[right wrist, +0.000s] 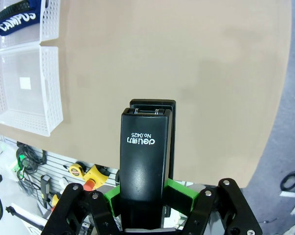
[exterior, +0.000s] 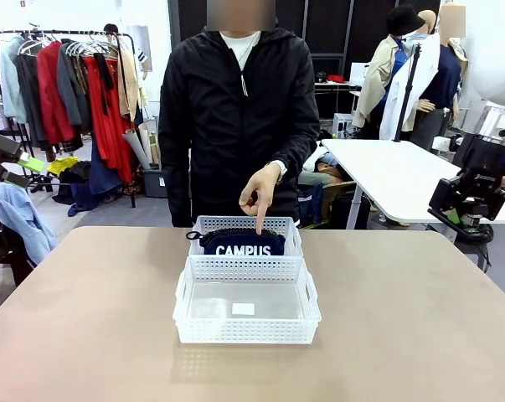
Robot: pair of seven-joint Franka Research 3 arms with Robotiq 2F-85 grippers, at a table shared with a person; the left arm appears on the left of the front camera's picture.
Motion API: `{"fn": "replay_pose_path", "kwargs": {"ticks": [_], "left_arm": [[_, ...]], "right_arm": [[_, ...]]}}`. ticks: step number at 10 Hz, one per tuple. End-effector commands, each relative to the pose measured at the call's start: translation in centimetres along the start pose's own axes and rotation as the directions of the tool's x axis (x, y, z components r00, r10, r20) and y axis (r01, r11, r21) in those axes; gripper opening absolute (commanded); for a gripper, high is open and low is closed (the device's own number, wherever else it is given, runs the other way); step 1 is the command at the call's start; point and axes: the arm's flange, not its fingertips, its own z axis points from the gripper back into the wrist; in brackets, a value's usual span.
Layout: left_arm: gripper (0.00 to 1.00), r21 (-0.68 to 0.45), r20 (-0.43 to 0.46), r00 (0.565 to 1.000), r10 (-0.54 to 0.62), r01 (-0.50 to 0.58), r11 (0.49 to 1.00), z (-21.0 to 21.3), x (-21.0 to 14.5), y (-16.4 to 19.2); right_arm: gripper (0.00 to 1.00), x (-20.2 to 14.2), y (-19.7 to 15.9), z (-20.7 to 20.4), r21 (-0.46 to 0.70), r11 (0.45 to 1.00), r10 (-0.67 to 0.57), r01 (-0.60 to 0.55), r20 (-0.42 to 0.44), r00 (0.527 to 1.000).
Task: Distribute items into two baskets.
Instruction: Place the picked Stapler into the Organizing basket as instructed by the person.
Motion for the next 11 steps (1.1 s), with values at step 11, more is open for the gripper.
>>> {"fn": "replay_pose_path", "kwargs": {"ticks": [11], "left_arm": [[1.0, -0.009, 0.009, 1.0, 0.01, -0.01, 1.0, 0.0, 0.1, -0.1]], "right_arm": [[0.11, -3.6, 18.3, -5.9, -0.039, 0.792, 0.6, -0.609, -0.131, 0.789]]}}
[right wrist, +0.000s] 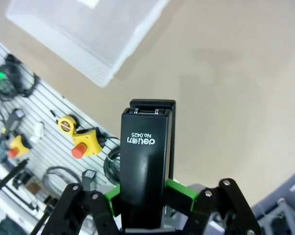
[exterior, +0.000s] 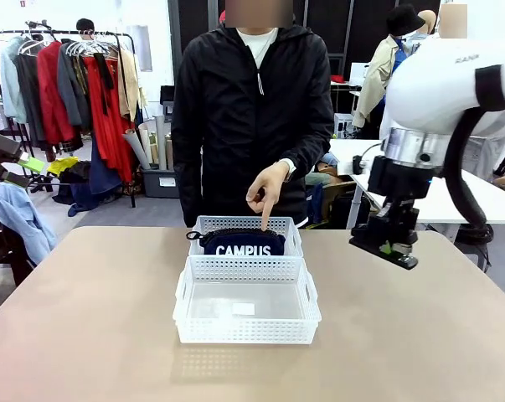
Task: Distribute items into two baskets.
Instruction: Place the picked Stapler into the Organizing basket as instructed by the person.
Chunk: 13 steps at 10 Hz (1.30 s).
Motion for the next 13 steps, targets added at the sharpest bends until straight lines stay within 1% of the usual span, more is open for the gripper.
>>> {"fn": "replay_pose_path", "kwargs": {"ticks": [1, 4, 7, 8, 9, 10, 13], "left_arm": [[1.0, -0.009, 0.009, 1.0, 0.01, -0.01, 1.0, 0.0, 0.1, -0.1], [1.0, -0.009, 0.009, 1.0, 0.01, -0.01, 1.0, 0.0, 0.1, -0.1], [1.0, -0.009, 0.009, 1.0, 0.01, -0.01, 1.0, 0.0, 0.1, -0.1], [1.0, -0.009, 0.009, 1.0, 0.01, -0.01, 1.0, 0.0, 0.1, -0.1], [1.0, -0.009, 0.009, 1.0, 0.01, -0.01, 1.0, 0.0, 0.1, -0.1], [1.0, -0.009, 0.009, 1.0, 0.01, -0.01, 1.0, 0.0, 0.1, -0.1], [1.0, -0.009, 0.009, 1.0, 0.01, -0.01, 1.0, 0.0, 0.1, -0.1]], "right_arm": [[0.11, 2.4, 1.3, -0.2, -0.027, 0.992, 0.12, -0.12, -0.012, 0.993], [0.11, 6.2, 5.9, -0.7, -0.077, 0.965, 0.25, -0.252, -0.041, 0.967], [0.11, 9.7, 9.1, -2.8, -0.073, 0.938, 0.334, -0.338, -0.062, 0.94], [0.11, 11.1, 10.1, -4.0, -0.063, 0.931, 0.354, -0.36, -0.083, 0.931], [0.11, 12.1, 11.1, -5.1, -0.046, 0.922, 0.378, -0.383, -0.097, 0.921], [0.11, 13.1, 11.9, -6.1, -0.061, 0.918, 0.386, -0.392, -0.092, 0.918], [0.11, 16.4, 13.2, -8.9, -0.056, 0.878, 0.469, -0.475, -0.095, 0.878]]}}
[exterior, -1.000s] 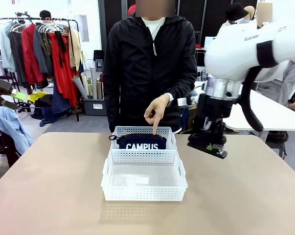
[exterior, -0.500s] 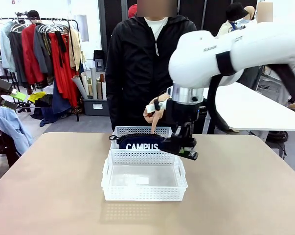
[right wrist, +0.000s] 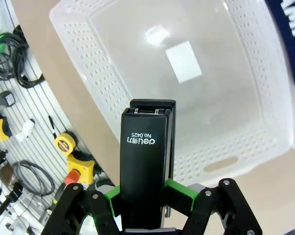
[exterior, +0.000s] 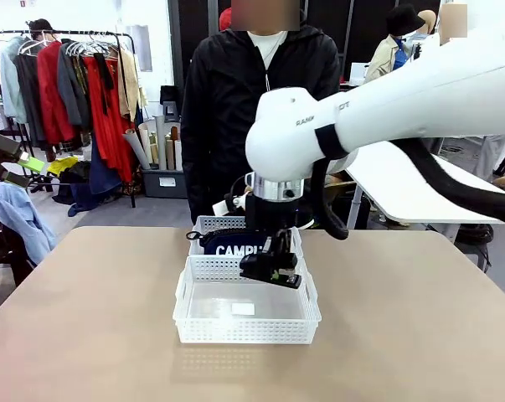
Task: Distribute items into two baskets.
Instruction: Place the picked Stapler into the Organizing basket as instructed by the person.
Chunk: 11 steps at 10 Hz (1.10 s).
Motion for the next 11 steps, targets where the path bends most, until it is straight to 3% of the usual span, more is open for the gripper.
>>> {"fn": "replay_pose_path", "kwargs": {"ticks": [1, 5, 11], "left_arm": [[1.0, -0.01, 0.009, 1.0, 0.011, -0.011, 1.0, 0.0, 0.1, -0.1], [1.0, -0.01, 0.009, 1.0, 0.011, -0.011, 1.0, 0.0, 0.1, -0.1], [1.0, -0.01, 0.009, 1.0, 0.011, -0.011, 1.0, 0.0, 0.1, -0.1]], "right_arm": [[0.11, 2.2, -0.7, -0.6, -0.027, 0.997, 0.075, -0.075, -0.009, 0.997], [0.11, 4.9, -0.8, -4.5, -0.013, 0.983, 0.18, -0.181, -0.044, 0.983], [0.11, 5.6, -2.3, -8.7, 0.021, 0.954, 0.3, -0.3, -0.028, 0.953]]}}
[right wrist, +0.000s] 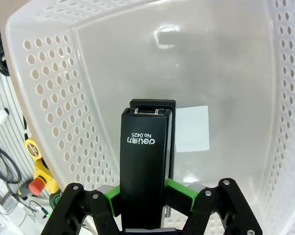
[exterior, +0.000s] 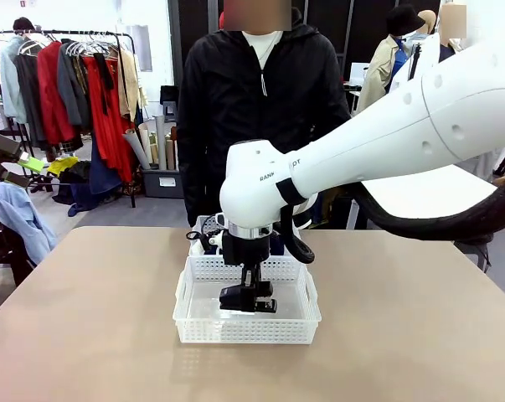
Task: Distribute items into two baskets.
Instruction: Place the picked Stapler into the Organizing basket as instructed by the person.
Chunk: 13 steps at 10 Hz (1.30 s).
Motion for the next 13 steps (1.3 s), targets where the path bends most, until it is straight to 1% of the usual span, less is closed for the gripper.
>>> {"fn": "replay_pose_path", "kwargs": {"ticks": [1, 3, 4, 5, 9, 10, 13], "left_arm": [[1.0, -0.01, 0.009, 1.0, 0.011, -0.01, 1.0, 0.0, 0.1, -0.1], [1.0, -0.01, 0.009, 1.0, 0.011, -0.01, 1.0, 0.0, 0.1, -0.1], [1.0, -0.01, 0.009, 1.0, 0.011, -0.01, 1.0, 0.0, 0.1, -0.1], [1.0, -0.01, 0.009, 1.0, 0.011, -0.01, 1.0, 0.0, 0.1, -0.1], [1.0, -0.01, 0.009, 1.0, 0.011, -0.01, 1.0, 0.0, 0.1, -0.1], [1.0, -0.01, 0.009, 1.0, 0.011, -0.01, 1.0, 0.0, 0.1, -0.1], [1.0, -0.01, 0.009, 1.0, 0.011, -0.01, 1.0, 0.0, 0.1, -0.1]], "right_arm": [[0.11, -0.1, -0.8, -0.4, 0.007, 0.999, 0.052, -0.052, 0.01, 0.999], [0.11, 0.0, -1.4, -1.0, 0.013, 0.998, 0.054, -0.054, 0.007, 0.999], [0.15, 0.1, -1.7, -1.4, 0.016, 0.999, 0.051, -0.051, 0.002, 0.999], [0.24, 0.1, -2.1, -1.8, 0.026, 0.999, 0.043, -0.043, -0.002, 0.999], [0.97, 0.1, -2.1, -1.6, 0.029, 0.998, 0.05, -0.05, -0.009, 0.999], [1.0, 0.0, -2.0, -1.3, 0.026, 0.998, 0.054, -0.054, -0.01, 0.998], [1.0, -0.1, -1.8, -0.9, 0.02, 0.998, 0.056, -0.056, -0.01, 0.998]]}}
